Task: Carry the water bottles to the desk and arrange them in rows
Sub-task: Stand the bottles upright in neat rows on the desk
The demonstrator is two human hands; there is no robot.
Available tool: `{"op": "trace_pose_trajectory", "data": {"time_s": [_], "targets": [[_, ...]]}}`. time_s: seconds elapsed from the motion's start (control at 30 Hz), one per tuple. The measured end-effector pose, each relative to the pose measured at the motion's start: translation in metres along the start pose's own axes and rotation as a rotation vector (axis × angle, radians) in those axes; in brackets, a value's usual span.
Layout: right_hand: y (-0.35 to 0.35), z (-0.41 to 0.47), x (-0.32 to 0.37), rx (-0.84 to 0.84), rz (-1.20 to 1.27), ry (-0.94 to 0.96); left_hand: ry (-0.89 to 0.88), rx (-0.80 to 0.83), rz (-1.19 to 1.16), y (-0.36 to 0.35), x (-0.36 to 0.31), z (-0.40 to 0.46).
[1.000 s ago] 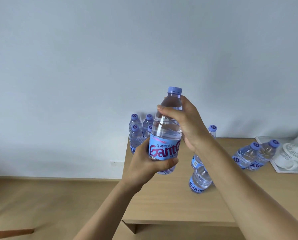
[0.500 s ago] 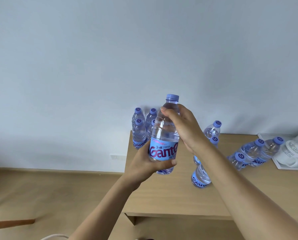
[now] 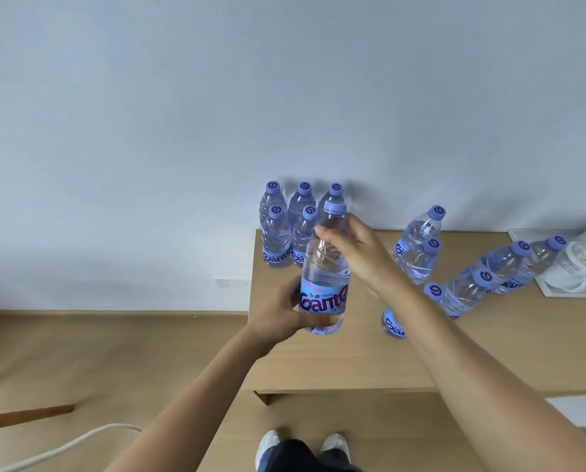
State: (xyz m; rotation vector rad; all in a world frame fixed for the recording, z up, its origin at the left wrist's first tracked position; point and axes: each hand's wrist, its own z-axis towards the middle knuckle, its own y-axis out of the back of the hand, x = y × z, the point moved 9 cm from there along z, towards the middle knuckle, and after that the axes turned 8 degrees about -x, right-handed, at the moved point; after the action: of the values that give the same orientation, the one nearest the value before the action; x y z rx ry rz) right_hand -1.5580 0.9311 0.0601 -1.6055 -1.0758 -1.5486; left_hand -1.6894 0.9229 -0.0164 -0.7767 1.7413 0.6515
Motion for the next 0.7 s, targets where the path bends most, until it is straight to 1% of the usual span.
{"op": "trace_pose_trajectory", "data": {"time_s": [0.17, 0.27, 0.37, 0.47, 0.7], "targets": [[0.010, -0.002, -0.028, -0.023, -0.081, -0.051, 0.044, -0.024, 0.027, 0.000, 0.036, 0.020], [0.011, -0.008, -0.046, 0.002, -0.169, -0.092, 0.080, -0.042, 0.053, -0.005, 0.061, 0.032], [0.015, -0.017, -0.065, 0.009, -0.211, -0.126, 0.081, -0.055, 0.111, -0.009, 0.080, 0.043], [0.022, -0.022, -0.082, -0.005, -0.224, -0.143, 0.067, -0.066, 0.159, -0.016, 0.094, 0.053], [0.034, -0.012, -0.101, 0.000, -0.305, -0.137, 0.088, -0.130, 0.150, -0.036, 0.110, 0.078]]}}
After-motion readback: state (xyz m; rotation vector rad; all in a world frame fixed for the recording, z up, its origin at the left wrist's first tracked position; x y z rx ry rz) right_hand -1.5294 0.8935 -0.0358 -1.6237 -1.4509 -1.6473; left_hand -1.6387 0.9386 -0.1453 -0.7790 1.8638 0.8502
